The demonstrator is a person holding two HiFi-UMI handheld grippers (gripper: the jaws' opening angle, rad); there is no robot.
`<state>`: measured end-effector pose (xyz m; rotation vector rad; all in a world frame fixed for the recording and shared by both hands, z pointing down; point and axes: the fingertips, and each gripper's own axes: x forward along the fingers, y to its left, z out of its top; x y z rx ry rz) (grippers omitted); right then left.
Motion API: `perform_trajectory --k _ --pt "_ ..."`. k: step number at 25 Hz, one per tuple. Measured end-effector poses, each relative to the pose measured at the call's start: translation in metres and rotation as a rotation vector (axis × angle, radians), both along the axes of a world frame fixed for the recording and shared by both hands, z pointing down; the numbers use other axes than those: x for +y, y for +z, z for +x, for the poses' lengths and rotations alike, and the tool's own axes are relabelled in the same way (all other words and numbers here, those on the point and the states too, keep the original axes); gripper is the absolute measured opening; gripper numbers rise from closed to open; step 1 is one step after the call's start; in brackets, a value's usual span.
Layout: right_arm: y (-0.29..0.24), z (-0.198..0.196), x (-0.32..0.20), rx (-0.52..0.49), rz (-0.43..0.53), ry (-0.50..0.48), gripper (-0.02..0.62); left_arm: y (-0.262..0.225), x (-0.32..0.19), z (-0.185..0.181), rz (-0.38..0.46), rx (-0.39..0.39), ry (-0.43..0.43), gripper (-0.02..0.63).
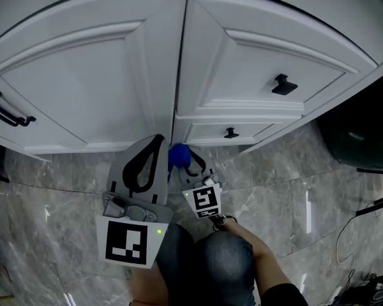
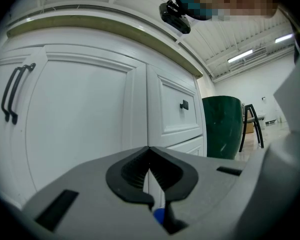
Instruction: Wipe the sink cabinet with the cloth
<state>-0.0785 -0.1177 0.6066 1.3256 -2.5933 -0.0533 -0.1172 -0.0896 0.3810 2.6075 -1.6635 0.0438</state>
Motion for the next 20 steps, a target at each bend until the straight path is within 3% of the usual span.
perform_trajectory --k 20 --pt "-0.004 0.016 -0.004 0.032 0.027 0.022 0.115 -0.002 0.000 0.009 0.003 -0.007 0.021 0.000"
